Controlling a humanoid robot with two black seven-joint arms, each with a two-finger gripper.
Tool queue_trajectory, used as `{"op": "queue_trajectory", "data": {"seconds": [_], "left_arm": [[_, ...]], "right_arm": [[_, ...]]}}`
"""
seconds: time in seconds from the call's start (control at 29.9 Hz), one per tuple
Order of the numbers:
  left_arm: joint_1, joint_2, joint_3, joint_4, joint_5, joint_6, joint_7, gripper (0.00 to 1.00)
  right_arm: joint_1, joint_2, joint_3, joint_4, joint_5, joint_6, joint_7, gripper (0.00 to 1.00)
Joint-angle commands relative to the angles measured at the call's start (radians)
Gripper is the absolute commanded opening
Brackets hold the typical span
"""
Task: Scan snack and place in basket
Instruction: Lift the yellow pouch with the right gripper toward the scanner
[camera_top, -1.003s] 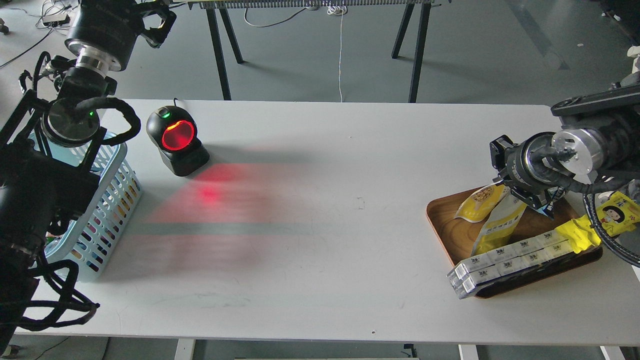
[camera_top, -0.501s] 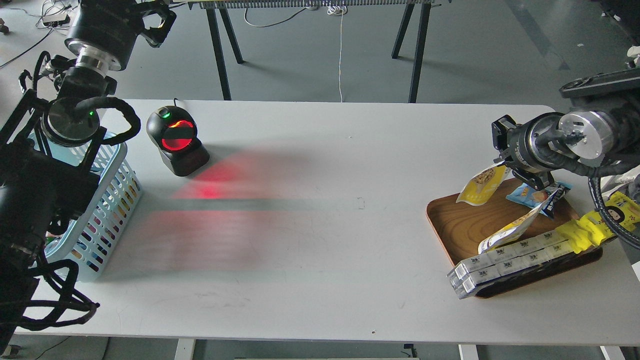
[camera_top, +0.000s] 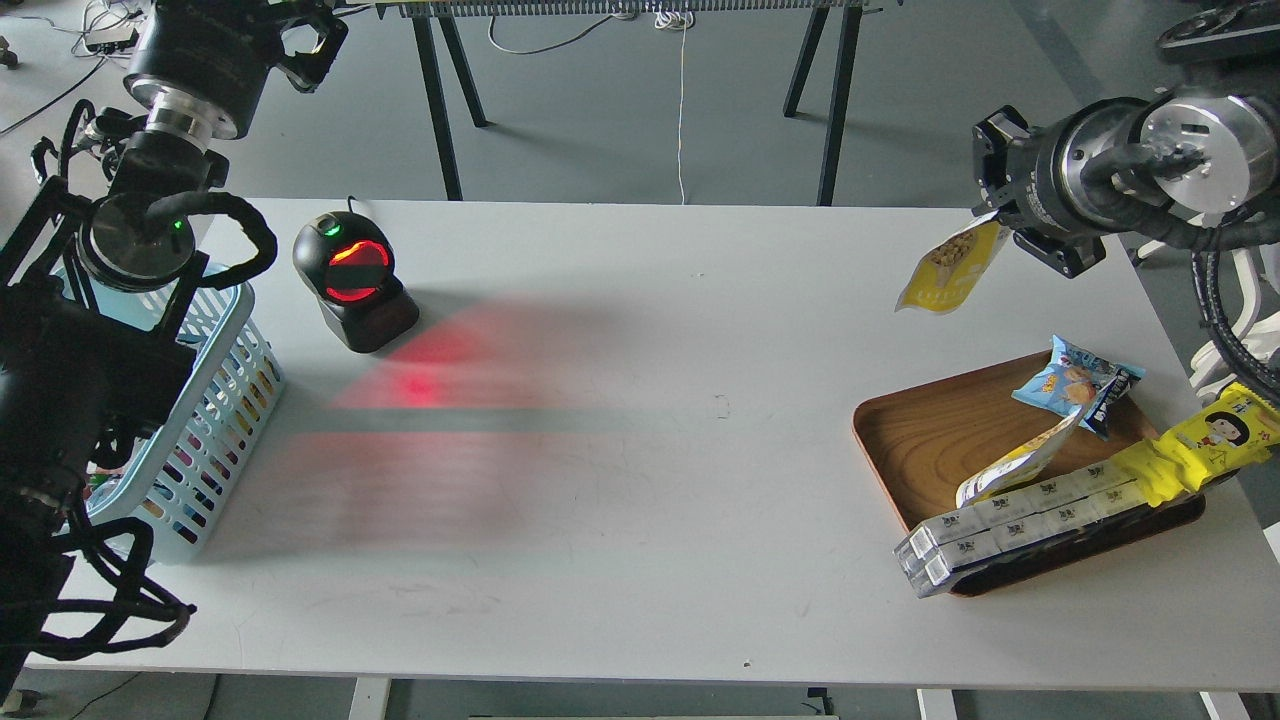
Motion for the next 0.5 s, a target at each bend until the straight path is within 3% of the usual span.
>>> {"op": "queue_trajectory", "data": {"seconds": [0.0,0.47], "left_arm": [[0.000,0.000,0.000,0.000,0.000,0.001,0.000,1.00],[0.002,0.010,0.000,0.000,0.000,0.000,0.000,1.00]], "right_arm": [[0.037,0.052,0.058,-0.004,0.079,-0.017,0.006,0.00],[0.081,0.393,0.204,-0.122,0.289,-0.086,0.008,0.00]]}}
